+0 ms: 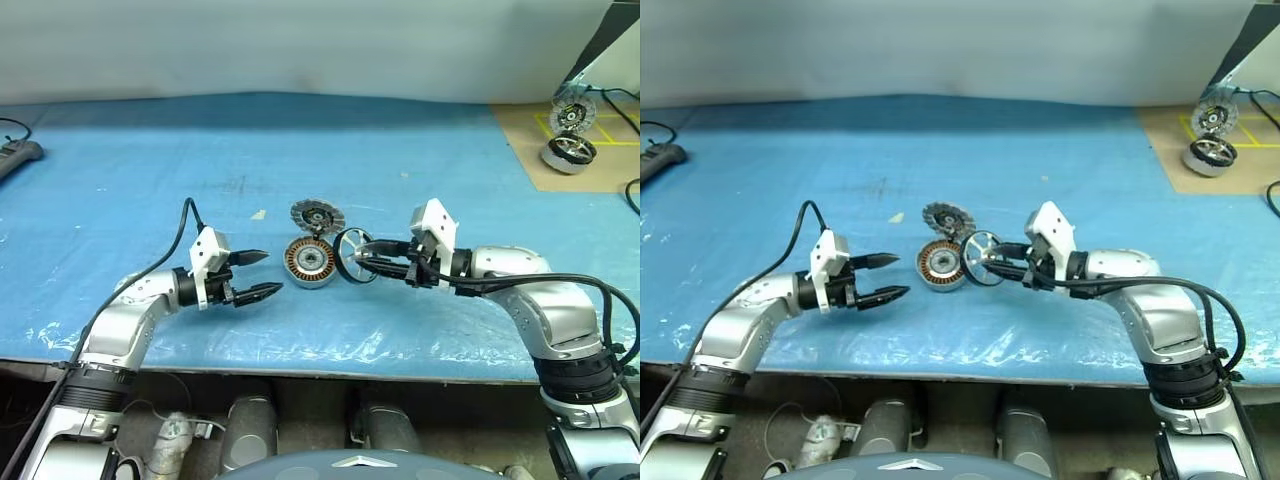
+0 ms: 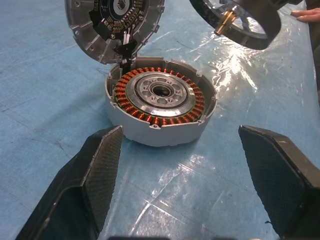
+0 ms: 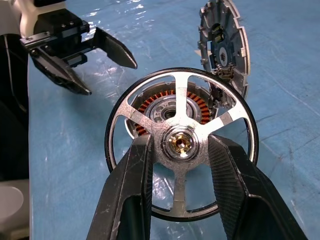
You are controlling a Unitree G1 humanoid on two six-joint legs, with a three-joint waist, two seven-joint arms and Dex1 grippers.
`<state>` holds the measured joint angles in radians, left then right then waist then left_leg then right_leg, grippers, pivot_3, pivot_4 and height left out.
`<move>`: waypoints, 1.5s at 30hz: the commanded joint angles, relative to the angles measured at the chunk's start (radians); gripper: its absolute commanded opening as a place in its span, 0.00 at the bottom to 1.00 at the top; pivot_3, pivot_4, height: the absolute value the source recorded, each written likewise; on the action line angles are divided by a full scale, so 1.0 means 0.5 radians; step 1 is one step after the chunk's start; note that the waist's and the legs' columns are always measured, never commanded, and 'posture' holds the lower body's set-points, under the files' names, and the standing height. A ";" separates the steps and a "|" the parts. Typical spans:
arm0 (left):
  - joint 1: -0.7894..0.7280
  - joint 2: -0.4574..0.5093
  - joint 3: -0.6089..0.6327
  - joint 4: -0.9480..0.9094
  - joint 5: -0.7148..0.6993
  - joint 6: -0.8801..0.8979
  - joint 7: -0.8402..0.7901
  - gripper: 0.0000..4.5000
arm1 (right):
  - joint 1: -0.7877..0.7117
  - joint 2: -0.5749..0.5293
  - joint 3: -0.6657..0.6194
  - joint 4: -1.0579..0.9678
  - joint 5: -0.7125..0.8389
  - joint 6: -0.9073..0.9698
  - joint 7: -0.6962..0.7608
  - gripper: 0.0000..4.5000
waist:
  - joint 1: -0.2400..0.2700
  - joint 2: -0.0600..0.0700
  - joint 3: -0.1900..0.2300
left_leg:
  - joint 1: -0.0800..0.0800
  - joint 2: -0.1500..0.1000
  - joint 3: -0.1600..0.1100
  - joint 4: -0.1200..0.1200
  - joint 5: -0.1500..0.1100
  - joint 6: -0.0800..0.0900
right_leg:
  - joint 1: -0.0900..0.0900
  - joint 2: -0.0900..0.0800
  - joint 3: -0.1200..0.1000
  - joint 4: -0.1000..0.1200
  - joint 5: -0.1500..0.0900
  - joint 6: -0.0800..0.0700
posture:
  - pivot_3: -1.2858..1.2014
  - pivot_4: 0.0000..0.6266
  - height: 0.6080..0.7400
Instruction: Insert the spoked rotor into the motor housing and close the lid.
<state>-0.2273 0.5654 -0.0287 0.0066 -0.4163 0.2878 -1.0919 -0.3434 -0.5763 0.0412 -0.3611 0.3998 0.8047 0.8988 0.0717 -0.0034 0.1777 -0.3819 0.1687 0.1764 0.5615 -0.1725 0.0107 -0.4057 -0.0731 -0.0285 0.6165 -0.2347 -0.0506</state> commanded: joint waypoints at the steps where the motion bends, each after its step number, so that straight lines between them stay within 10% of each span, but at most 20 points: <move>1: -0.003 0.034 0.055 -0.087 -0.052 0.012 -0.019 0.89 | -0.079 0.016 -0.038 -0.049 0.117 0.021 -0.009 0.35 | 0.000 0.000 0.000 | 0.000 0.000 0.000 -0.001 0.000 0.000 | 0.000 0.000 0.000 0.000 0.000 0.000 | 0.52 0.24 1.00; 35: 0.042 0.056 0.068 -0.161 -0.085 0.037 0.009 0.89 | -0.306 0.327 0.366 0.586 -0.156 -0.358 -0.082 0.35 | -0.006 0.000 0.000 | -0.002 -0.001 0.000 -0.004 0.004 -0.007 | -0.002 0.000 -0.001 0.000 0.000 -0.001 | 0.52 0.24 1.00; 41: 0.040 0.055 0.069 -0.154 -0.084 0.038 0.008 0.89 | -0.304 0.307 0.375 0.541 -0.122 -0.285 -0.044 0.73 | -0.007 0.000 0.000 | -0.002 -0.001 0.000 -0.003 0.004 -0.007 | -0.002 0.000 -0.001 0.000 0.000 -0.001 | 0.52 0.24 1.00; 45: 0.040 0.057 0.070 -0.151 -0.084 0.036 0.006 0.89 | -0.329 0.317 0.334 0.495 -0.091 -0.252 -0.053 0.73 | -0.007 0.000 0.000 | -0.002 0.000 0.000 -0.003 0.004 -0.007 | -0.002 0.000 -0.001 0.001 0.000 -0.001 | 0.52 0.24 1.00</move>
<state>-0.2036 0.5841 -0.0181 -0.0444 -0.4448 0.3143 -1.0864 -0.4881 -0.4216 0.2299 -0.0623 0.3284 0.6784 0.8697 0.0682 -0.0034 0.1776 -0.3827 0.1685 0.1764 0.5602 -0.1705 0.0073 -0.4067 -0.0729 -0.0289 0.6172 -0.2346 -0.0512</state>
